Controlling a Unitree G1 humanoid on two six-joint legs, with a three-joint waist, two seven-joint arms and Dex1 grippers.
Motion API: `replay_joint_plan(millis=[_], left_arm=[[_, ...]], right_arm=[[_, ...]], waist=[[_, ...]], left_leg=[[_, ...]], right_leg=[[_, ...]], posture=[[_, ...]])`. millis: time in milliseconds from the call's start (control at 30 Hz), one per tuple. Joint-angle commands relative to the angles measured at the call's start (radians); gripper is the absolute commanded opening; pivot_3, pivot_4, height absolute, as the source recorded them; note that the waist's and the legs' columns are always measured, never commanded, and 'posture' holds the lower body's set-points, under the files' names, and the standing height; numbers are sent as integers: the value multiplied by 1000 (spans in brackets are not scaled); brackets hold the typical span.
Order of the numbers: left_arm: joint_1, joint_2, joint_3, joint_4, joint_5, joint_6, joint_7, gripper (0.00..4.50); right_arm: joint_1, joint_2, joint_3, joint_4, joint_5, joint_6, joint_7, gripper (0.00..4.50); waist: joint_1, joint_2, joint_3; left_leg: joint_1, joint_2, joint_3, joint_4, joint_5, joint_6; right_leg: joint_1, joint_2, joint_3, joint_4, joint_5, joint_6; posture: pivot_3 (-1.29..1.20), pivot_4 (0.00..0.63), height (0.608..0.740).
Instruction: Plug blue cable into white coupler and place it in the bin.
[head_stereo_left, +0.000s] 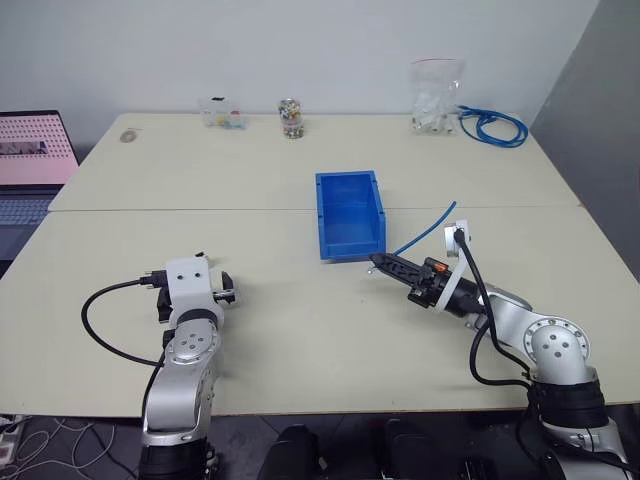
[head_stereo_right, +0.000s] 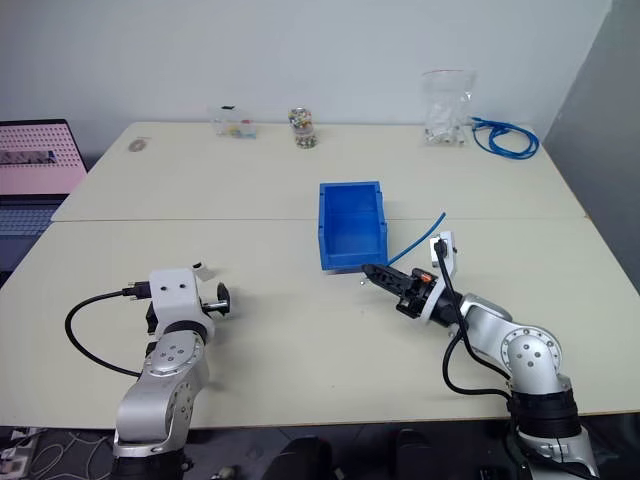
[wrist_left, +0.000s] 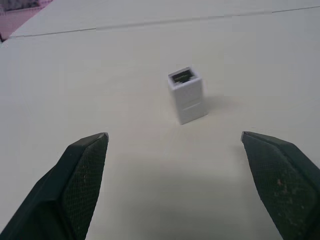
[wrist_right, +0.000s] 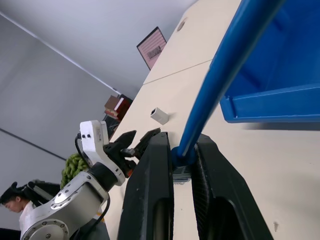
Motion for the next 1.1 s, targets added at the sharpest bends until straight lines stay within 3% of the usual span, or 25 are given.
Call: replay_joint_plan(millis=[33,300,667,1100], left_arm=[[-61,-16,41,74,-4,-107,-20,4467],[-168,-23,68,270,2,-222,-51,4467],[-222,-20,110,376,-12,-278,-70,4467],[-237,-55,156,366,-47,-248,-44,1765]], right_arm=[[-16,5,-16,-23,-12,6,23,200],[6,9,-23,-50,-29,20,19,200],[58,2,-46,-98,-29,21,-5,200],[62,-1,-61,-99,-33,19,-4,200]], waist=[[1,0,0],[-2,0,0],[-2,-1,0],[-2,-1,0]], left_leg=[[0,0,0,0,0,0],[-1,0,0,0,0,0],[-1,0,-1,0,0,0],[-1,0,-1,0,0,0]], right_leg=[[0,0,0,0,0,0],[0,0,-1,0,2,-3],[0,0,-1,1,2,-3],[0,0,-1,1,2,-3]], posture=[[0,150,740],[0,150,740],[0,150,740],[0,150,740]])
